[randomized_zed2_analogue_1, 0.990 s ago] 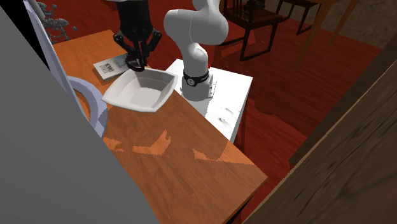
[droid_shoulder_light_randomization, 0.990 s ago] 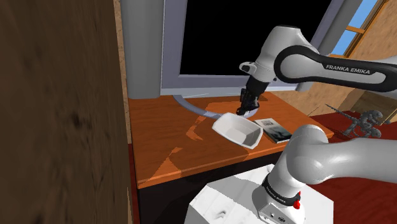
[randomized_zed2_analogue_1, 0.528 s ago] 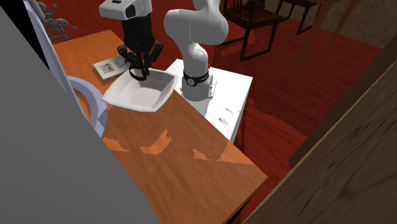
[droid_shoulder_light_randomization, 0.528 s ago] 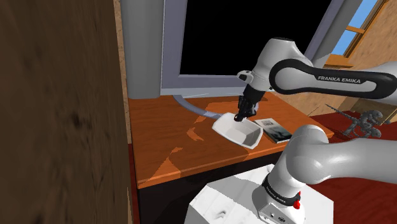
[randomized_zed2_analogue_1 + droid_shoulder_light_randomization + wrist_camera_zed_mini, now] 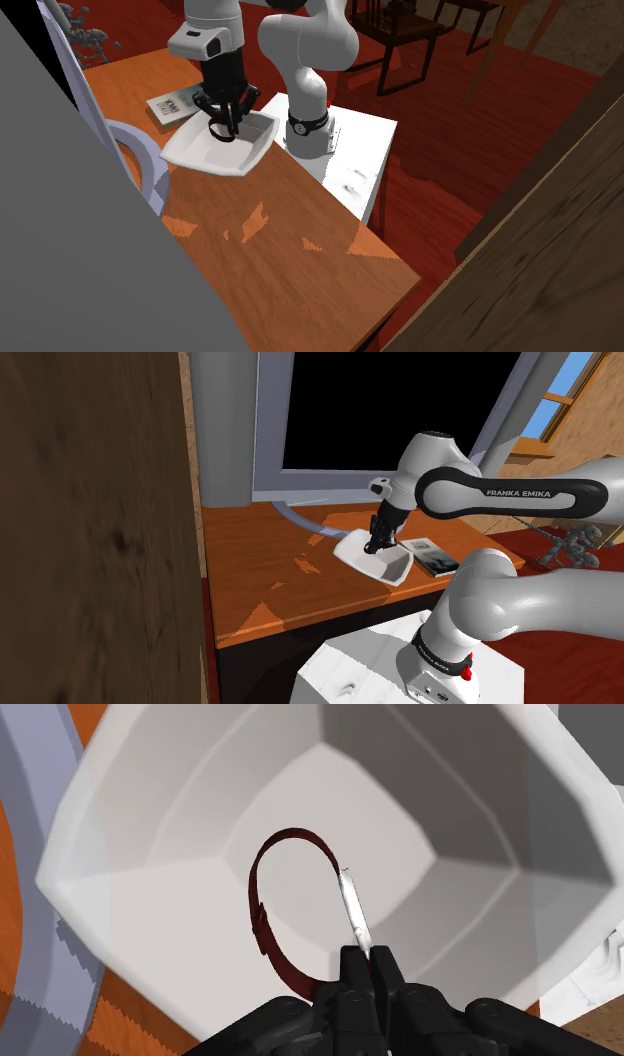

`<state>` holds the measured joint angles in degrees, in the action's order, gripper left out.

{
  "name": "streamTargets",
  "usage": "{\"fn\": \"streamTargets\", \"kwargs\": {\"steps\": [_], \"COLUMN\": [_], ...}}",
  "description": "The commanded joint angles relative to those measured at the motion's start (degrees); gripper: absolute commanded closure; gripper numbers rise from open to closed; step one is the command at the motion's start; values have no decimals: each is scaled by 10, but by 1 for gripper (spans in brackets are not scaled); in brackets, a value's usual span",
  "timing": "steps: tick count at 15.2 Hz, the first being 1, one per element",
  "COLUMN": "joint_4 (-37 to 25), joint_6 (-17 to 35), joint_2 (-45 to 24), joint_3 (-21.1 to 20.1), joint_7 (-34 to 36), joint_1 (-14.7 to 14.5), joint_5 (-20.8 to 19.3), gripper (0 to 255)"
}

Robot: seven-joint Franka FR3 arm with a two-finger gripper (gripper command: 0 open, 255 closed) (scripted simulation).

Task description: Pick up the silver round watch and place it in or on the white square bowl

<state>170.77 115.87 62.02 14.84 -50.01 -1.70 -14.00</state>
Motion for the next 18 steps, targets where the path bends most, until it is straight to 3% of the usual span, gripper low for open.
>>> {"fn": "streamTargets", "kwargs": {"steps": [1,7,8,13,16,18], "joint_4": [6,6,6,6,-41,-55], "joint_6": [7,7,7,7,-65,-82], "joint_2": [0,0,0,0,24,28], "joint_3": [2,2,2,2,-12,-16], "joint_7": [-1,-1,-1,-1,-2,-2], "joint_1": [2,2,2,2,-5,-7], "joint_5": [-3,-3,-3,-3,13,17], "gripper": [255,255,0,0,0,0]}}
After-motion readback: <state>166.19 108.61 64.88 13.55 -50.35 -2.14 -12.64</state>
